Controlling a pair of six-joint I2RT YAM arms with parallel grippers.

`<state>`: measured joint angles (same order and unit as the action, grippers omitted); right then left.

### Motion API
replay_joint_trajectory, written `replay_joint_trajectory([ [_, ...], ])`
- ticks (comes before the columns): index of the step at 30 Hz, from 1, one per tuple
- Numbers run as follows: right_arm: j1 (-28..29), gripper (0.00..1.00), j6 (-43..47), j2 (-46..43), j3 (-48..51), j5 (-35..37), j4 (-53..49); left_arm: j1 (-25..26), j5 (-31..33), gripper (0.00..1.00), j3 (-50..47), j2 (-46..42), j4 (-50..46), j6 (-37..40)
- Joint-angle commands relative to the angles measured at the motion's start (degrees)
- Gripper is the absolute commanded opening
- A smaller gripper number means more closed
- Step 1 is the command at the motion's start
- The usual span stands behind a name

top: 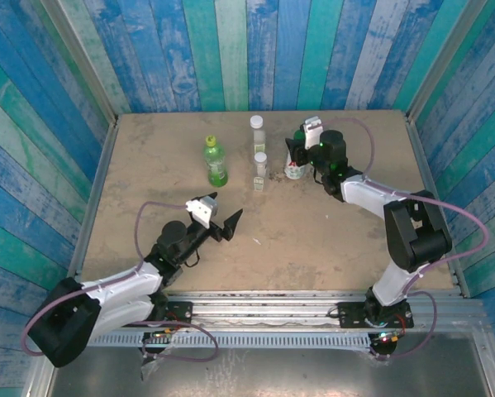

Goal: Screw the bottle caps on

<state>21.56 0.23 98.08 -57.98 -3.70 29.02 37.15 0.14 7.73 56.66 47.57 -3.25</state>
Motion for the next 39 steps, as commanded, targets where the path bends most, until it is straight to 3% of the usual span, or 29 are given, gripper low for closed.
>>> replay_joint_trajectory([
  [1, -0.3, 0.77, 0.5, -1.8, -0.4, -0.3, 0.0, -1.8, 3.5, 0.94, 1.4, 0.5, -1.3, -0.4],
  [5, -0.3, 0.92, 2.7, -6.3, 1.2, 0.0, -1.1, -4.0, 3.9, 0.94, 2.5, -1.1, -3.2, -0.2],
  [8, -0.3, 0.96, 3.9, -11.0, 4.1, 3.5, -1.2, -7.0, 4.6, 0.94, 3.7, -2.3, -5.1, 0.0],
  [19, -2.2, 1.00, 13.2, -31.2, 23.5, 13.3, -1.2, -22.3, 12.9, 0.94, 4.6, -2.1, -7.1, -0.4],
  [23, -5.2, 1.00, 14.1, -33.9, 31.1, 15.6, 2.0, -27.4, 13.0, 0.94, 0.6, 1.9, 3.6, 2.5],
  [27, -9.2, 1.00, 12.1, -31.3, 35.6, 13.1, 6.8, -31.2, 10.6, 0.94, 0.6, 10.6, 10.4, 4.7],
  [33, -15.0, 1.00, 7.6, -20.4, 39.0, 5.4, 19.5, -34.5, 4.3, 0.94, 3.3, 24.5, 18.5, 4.1],
  [39, -18.4, 1.00, 3.9, -11.3, 38.2, 3.7, 25.9, -35.6, 2.7, 0.94, 7.2, 29.2, 14.4, 3.6],
])
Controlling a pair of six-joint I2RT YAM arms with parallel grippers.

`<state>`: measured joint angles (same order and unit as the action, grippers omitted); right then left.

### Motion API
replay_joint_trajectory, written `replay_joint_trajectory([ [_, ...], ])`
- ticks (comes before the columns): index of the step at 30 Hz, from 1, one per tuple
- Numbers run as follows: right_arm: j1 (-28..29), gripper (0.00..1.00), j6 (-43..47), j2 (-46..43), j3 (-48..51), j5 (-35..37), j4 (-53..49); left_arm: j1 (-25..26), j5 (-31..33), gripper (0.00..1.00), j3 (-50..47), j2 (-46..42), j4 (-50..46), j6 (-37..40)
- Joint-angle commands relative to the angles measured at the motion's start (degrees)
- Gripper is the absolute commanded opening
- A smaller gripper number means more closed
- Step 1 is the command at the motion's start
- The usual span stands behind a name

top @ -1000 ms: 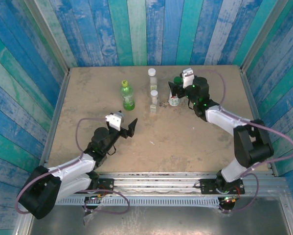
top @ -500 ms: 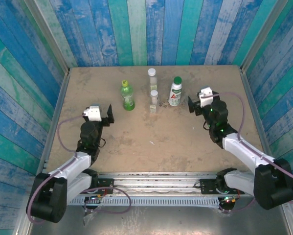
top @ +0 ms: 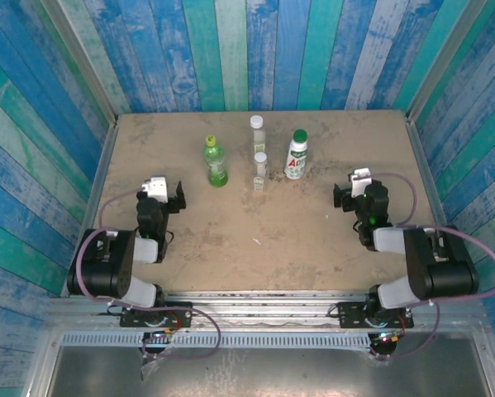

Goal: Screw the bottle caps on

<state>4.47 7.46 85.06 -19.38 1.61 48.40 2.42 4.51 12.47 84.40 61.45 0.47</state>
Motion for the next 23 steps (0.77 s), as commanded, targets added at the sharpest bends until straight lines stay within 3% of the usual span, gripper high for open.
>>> replay_joint_trajectory([
  [1, -1.8, 1.00, -3.7, 1.1, -2.0, -1.8, 2.0, -1.1, -0.4, 0.94, 3.4, 1.7, -0.4, -1.2],
  [23, -0.8, 1.00, -2.6, 1.9, -4.4, -0.5, -1.2, -1.3, 0.6, 0.94, 3.5, 1.8, -0.6, -1.4],
])
